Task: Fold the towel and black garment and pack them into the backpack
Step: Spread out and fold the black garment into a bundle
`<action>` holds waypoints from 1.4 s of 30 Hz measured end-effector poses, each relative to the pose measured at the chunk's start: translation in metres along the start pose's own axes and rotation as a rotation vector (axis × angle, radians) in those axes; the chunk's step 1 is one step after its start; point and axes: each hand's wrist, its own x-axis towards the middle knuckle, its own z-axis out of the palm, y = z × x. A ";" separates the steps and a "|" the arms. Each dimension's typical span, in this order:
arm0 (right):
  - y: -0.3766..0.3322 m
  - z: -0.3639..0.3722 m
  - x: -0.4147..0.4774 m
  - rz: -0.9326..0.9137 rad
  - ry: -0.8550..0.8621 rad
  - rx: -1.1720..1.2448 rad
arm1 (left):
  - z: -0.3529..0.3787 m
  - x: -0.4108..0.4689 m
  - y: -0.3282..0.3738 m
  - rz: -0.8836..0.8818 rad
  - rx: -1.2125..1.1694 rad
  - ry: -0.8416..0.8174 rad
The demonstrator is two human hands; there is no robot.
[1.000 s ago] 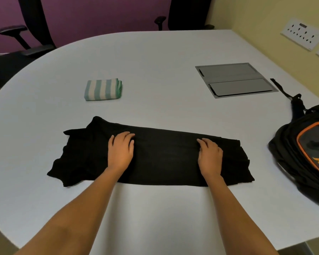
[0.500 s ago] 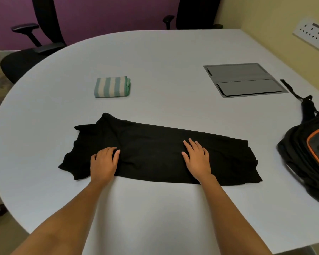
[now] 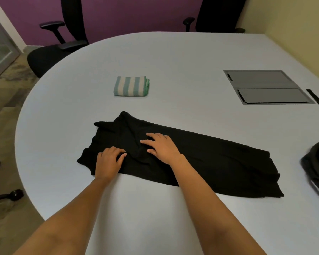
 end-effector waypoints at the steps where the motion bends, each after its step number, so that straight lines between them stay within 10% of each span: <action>1: 0.000 0.001 0.005 -0.009 -0.004 -0.034 | -0.002 0.001 -0.001 -0.004 -0.033 -0.002; 11: 0.010 0.005 0.025 0.285 0.365 0.122 | -0.014 0.020 0.008 -0.047 -0.258 -0.004; 42: 0.017 0.019 -0.008 0.357 0.270 0.168 | 0.006 0.034 0.017 -0.029 0.073 0.132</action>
